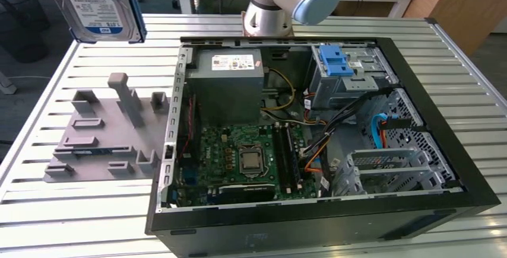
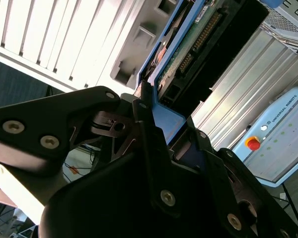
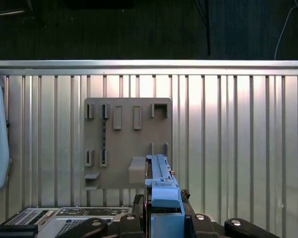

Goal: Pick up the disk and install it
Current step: 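Pick up the disk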

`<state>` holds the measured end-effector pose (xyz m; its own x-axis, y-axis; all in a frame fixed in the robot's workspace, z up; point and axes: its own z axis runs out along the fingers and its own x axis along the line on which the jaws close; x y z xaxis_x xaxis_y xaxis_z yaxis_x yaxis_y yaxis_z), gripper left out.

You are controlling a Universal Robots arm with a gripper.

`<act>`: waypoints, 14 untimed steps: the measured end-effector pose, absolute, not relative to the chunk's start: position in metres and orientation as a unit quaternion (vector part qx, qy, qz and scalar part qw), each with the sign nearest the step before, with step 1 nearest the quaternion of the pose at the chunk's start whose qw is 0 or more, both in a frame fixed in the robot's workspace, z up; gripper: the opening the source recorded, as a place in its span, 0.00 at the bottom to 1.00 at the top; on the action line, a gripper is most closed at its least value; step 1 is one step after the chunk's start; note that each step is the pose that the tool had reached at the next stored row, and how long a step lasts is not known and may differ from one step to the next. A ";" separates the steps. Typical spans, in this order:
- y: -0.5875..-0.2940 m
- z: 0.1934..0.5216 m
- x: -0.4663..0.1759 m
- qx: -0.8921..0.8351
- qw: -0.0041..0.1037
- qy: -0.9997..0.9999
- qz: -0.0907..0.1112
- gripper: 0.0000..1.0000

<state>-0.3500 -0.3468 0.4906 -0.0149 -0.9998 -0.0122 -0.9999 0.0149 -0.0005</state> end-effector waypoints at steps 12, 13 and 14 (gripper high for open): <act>-0.347 0.490 -0.344 -0.702 0.004 0.712 0.004 0.36; -0.347 0.490 -0.343 -0.702 0.004 0.712 0.004 0.36; -0.347 0.490 -0.343 -0.702 0.005 0.712 0.004 0.36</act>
